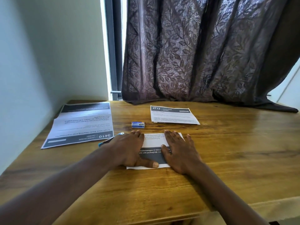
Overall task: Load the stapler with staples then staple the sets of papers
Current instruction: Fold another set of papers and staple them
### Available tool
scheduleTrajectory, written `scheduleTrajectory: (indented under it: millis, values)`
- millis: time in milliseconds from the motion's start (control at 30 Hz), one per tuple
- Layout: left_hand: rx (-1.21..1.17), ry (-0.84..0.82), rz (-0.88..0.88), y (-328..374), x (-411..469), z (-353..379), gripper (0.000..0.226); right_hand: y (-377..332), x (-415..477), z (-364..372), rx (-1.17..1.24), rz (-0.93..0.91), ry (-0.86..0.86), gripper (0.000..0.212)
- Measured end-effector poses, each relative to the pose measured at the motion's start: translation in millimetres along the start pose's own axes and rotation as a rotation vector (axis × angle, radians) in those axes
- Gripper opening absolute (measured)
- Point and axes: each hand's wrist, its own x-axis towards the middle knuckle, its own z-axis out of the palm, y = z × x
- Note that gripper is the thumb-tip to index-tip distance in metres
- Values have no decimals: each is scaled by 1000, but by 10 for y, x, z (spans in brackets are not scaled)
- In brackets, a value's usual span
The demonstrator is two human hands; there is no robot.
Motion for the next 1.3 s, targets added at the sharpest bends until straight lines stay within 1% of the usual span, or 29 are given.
scheduleTrajectory:
  millis: [100,200,333,467,533,600,667,733,800,867,967,1133,1200,1233,1300]
  values:
    - [79,50,-62,30,-65,9,139,-5,-17,6,28,56,4,76]
    - [84,52,-104,108,-107,68,139,-26,-64,2,33,129,16,83]
    - [-25,86,-119,79,-125,242,138,-57,-95,-26,6,172,35,86]
    - [-131,139,-85,-16,-214,392,127,-5,-101,-47,6,168,43,88]
    - [-164,149,-68,-51,-232,409,125,2,-111,-57,6,164,41,87]
    - [-184,162,-57,-72,-211,421,126,-17,-105,-73,8,133,87,80]
    - [-207,179,-56,-86,-185,446,129,-89,-32,-93,58,38,186,65]
    - [-220,188,-49,-88,-173,464,129,-211,102,-121,159,-66,267,50]
    - [-233,201,-40,-91,-172,470,129,-369,270,-128,223,-130,299,43]
    - [-248,221,-31,-88,-185,464,128,-517,424,-114,181,-185,306,37]
    - [-264,245,-28,-79,-203,459,128,-633,558,-70,109,-197,329,29]
    - [-293,287,-26,-85,-189,465,125,-636,617,-2,120,-198,359,17]
    - [-304,322,-29,-78,-214,433,118,-632,632,9,127,-211,358,17]
    - [-319,362,-31,-88,-233,406,111,-630,637,13,134,-218,353,17]
    - [-335,518,-35,-144,-264,355,89,-622,636,7,148,-235,335,17]
